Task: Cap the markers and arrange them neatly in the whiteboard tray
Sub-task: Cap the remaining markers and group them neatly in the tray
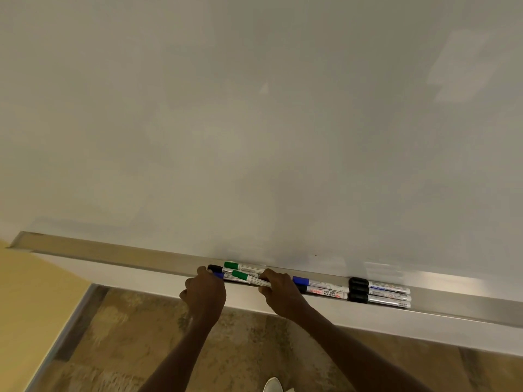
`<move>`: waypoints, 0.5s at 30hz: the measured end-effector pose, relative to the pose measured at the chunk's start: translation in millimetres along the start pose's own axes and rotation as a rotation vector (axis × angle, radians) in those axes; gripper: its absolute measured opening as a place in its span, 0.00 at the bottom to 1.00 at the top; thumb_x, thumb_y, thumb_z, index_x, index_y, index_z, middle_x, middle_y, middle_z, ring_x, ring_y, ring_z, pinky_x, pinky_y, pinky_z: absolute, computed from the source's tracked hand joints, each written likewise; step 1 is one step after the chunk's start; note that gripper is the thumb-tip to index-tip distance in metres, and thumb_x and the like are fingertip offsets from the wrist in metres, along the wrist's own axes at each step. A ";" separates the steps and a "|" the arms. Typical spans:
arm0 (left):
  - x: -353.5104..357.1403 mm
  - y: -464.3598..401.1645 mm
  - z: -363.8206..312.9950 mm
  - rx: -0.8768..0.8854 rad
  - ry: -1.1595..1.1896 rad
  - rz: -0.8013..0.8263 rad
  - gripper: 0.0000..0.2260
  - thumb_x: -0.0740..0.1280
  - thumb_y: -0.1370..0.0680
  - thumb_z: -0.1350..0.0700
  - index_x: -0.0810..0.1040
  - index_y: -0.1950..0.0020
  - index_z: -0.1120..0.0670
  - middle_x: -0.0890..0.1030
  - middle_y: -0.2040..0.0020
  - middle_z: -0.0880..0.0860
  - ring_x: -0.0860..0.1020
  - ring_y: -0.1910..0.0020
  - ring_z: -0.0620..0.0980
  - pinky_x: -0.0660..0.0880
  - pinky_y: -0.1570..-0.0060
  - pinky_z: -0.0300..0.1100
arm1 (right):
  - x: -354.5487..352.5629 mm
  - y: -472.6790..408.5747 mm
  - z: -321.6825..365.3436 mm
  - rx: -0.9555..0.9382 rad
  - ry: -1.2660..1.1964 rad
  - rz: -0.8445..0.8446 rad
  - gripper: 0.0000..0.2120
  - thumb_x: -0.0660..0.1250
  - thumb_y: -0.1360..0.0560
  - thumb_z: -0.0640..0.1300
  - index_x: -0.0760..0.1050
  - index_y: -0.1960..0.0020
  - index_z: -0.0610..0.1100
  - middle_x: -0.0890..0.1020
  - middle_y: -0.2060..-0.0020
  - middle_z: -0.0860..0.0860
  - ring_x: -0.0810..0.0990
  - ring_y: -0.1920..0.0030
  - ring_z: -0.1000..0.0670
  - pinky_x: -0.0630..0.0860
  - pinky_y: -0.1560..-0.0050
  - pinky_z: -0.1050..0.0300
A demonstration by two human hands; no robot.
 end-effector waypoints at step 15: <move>15.1 36.2 -47.8 0.298 0.209 -0.033 0.13 0.58 0.20 0.55 0.78 0.60 0.56 0.78 0.70 0.51 0.76 0.72 0.47 0.72 0.71 0.39 | -55.8 39.6 -33.1 0.105 0.017 -0.294 0.06 0.64 0.25 0.40 0.75 0.49 0.48 0.81 0.62 0.48 0.76 0.67 0.52 0.68 0.72 0.64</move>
Point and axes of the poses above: each hand's wrist, its own y-axis away from the middle knuckle, its own x-axis out of the palm, z = x × y, the point moved 1 cm from there along -y, towards the middle knuckle
